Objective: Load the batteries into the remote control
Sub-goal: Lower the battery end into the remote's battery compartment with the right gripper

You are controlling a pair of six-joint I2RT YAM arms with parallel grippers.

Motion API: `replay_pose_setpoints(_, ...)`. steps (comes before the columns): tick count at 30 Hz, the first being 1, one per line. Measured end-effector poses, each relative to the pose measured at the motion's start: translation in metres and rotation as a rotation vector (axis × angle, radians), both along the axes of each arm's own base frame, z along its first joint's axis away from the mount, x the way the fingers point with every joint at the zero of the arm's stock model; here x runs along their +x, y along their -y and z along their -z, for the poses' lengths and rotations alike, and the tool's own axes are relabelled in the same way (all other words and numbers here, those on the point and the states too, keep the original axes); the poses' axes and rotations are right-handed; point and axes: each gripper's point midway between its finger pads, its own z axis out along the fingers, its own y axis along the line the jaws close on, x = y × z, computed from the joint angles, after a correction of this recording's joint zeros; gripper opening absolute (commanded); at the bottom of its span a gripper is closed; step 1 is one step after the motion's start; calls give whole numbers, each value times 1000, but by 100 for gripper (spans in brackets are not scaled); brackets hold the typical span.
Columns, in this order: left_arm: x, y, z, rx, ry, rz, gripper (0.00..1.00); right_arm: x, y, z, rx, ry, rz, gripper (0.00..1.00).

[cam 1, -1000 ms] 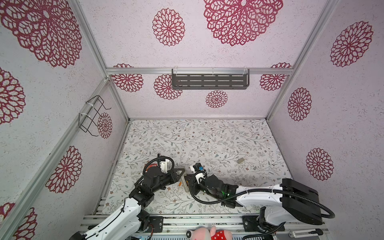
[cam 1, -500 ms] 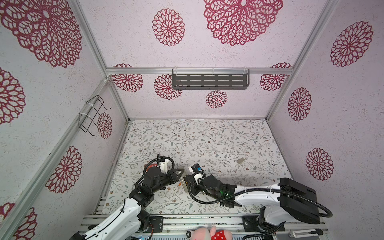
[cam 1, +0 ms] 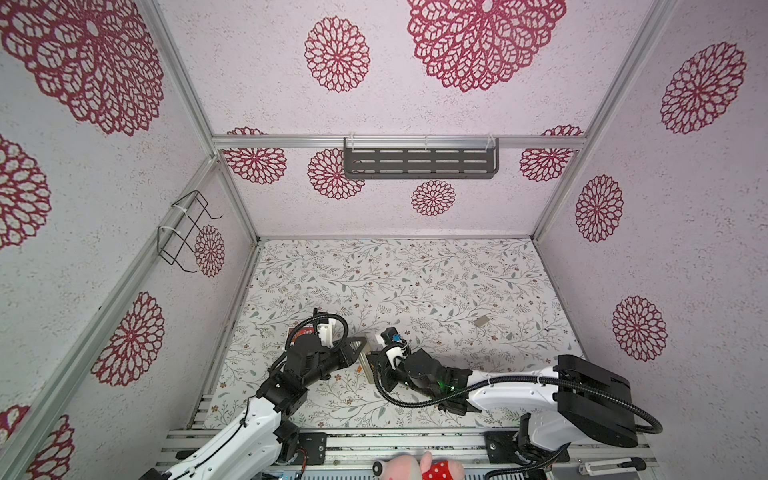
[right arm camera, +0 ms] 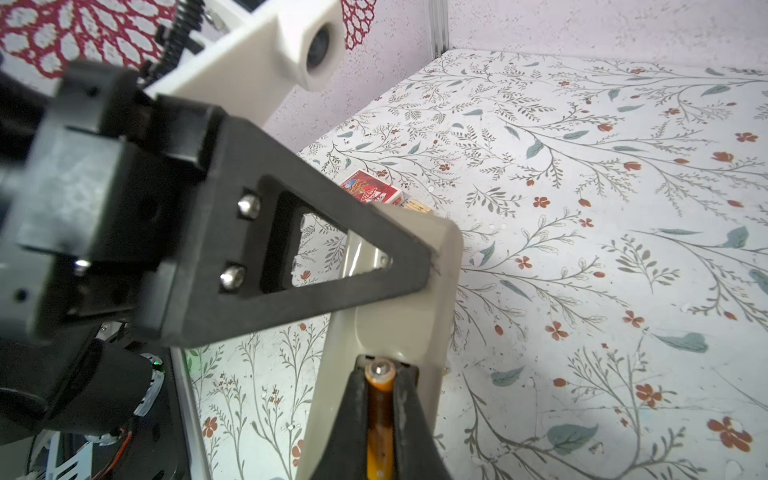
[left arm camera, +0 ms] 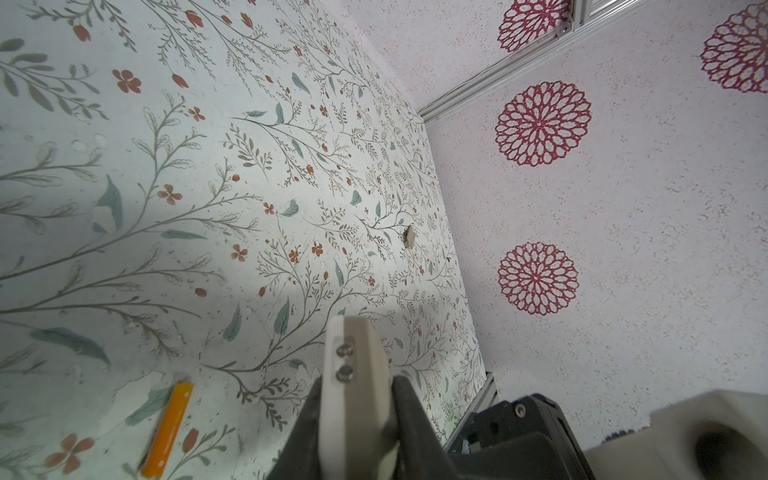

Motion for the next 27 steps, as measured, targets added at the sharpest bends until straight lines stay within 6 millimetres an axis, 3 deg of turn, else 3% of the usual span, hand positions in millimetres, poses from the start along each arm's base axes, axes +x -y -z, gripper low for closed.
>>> replay_pose_setpoints(20,-2,1,0,-1,-1,11,0,0,4,11,-65,-17,8,40)
replay_pose_setpoints(27,-4,3,0,-3,-6,27,0,1,9,0,-57,-5,18,49)
